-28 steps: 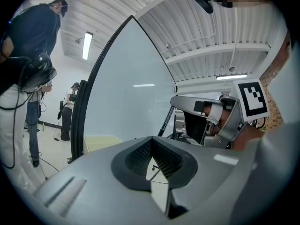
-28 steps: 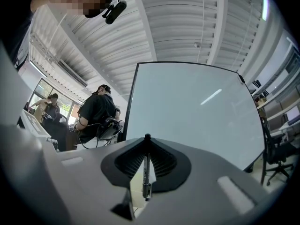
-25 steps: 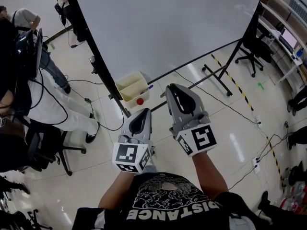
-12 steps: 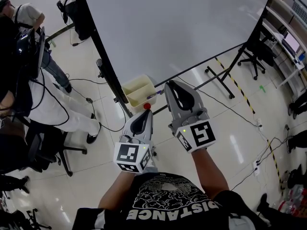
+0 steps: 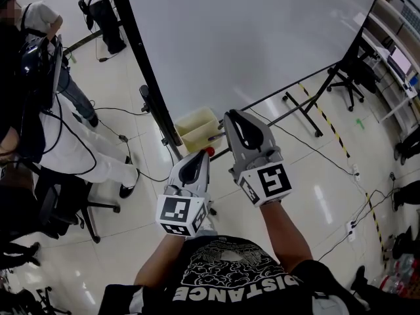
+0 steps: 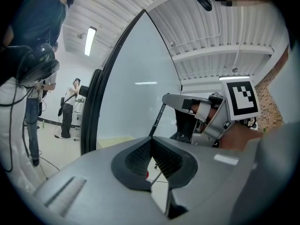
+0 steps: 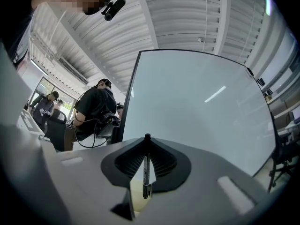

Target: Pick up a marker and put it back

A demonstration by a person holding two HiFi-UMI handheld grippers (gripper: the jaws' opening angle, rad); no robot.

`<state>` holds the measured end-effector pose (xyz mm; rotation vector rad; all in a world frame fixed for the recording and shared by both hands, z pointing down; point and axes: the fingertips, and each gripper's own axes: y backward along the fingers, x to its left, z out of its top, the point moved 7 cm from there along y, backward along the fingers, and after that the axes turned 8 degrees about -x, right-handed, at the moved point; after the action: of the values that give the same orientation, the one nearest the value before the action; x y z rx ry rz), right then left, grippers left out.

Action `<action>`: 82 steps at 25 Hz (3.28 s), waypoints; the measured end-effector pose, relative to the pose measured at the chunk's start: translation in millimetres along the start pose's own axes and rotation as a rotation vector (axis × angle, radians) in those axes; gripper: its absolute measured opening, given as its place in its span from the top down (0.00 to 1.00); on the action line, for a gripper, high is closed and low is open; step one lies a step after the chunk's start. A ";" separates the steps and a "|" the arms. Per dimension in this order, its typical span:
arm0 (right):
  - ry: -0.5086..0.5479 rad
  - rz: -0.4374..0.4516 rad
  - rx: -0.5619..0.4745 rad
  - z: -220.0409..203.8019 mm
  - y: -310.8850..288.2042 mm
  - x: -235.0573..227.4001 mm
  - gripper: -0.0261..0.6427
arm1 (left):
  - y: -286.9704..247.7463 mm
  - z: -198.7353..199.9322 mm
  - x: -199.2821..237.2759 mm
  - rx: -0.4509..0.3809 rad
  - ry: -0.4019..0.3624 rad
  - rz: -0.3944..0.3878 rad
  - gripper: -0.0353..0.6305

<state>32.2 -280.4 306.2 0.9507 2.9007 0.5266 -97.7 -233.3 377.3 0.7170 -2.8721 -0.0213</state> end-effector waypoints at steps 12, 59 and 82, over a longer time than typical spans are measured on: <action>-0.014 0.006 0.017 -21.3 -33.7 9.0 0.92 | -7.0 1.4 33.5 0.007 0.005 0.011 0.94; 0.092 0.035 0.195 -89.9 -41.0 10.9 0.91 | -18.3 -2.9 54.8 0.024 0.014 0.009 0.94; 0.102 0.009 0.186 -85.6 -40.1 14.6 0.91 | -15.5 -1.7 59.5 0.019 0.014 0.006 0.94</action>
<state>-14.8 -328.2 374.4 0.9857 3.0823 0.3189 -141.8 -274.7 388.3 0.7098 -2.8648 0.0112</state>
